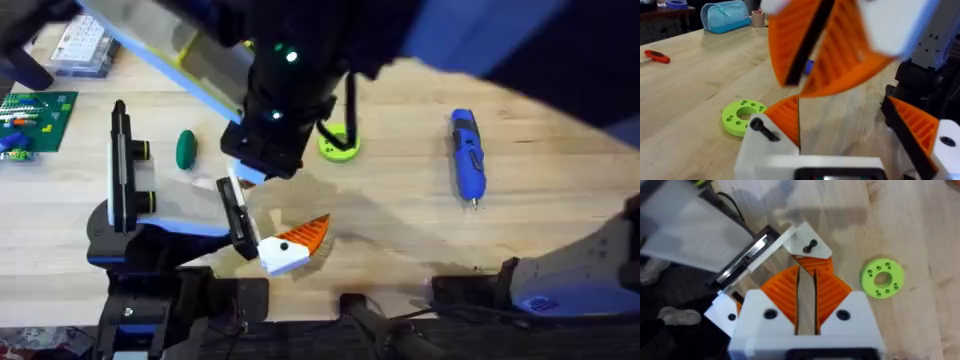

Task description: Pick up the gripper from the table and insert it into the empty holder that is missing its gripper. Then pick up a screw, insert it into the mounting hole, and use the screwdriver to tighten it. Finally, clean up the table by picking up the vegetable and placing it into the bucket.

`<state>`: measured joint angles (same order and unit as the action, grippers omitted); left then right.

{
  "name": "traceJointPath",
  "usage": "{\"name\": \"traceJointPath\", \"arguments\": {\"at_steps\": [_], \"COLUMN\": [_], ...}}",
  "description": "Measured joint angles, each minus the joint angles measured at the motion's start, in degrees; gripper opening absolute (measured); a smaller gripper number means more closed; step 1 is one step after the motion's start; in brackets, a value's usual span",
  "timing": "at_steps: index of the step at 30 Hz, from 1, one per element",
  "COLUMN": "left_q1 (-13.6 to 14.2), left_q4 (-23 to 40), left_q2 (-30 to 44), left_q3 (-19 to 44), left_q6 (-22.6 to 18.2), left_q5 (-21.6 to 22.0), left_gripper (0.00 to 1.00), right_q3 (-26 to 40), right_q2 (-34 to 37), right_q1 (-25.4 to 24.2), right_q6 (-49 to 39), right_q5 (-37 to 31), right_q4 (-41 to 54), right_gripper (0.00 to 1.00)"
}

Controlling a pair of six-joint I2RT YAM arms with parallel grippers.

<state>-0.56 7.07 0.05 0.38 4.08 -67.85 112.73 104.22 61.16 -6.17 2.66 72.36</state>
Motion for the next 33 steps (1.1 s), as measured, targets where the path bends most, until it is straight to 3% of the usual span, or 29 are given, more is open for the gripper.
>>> {"name": "traceJointPath", "arguments": {"at_steps": [8, 19, 24, 33], "left_q1": [0.0, 0.0, 0.0, 0.0], "left_q4": [0.0, 0.0, 0.0, 0.0], "left_q2": [0.0, -0.01, -0.02, -0.02], "left_q3": [0.0, 0.0, 0.0, 0.0], "left_q6": [0.0, 0.0, 0.0, 0.0], "left_q5": [0.0, 0.0, -0.02, 0.0], "left_gripper": [0.989, 0.989, 0.989, 0.989], "right_q3": [0.02, 0.02, 0.02, 0.02], "right_q2": [-1.57, -1.57, -1.57, -1.57], "right_q1": [-0.1, -0.1, -0.1, -0.1], "right_q6": [-0.04, -0.09, -0.13, -0.12], "right_q5": [-0.01, 0.0, 0.0, 0.0], "right_q4": [-0.16, -0.31, -0.33, -0.33], "right_gripper": [0.712, 0.743, 0.979, 0.994]}}
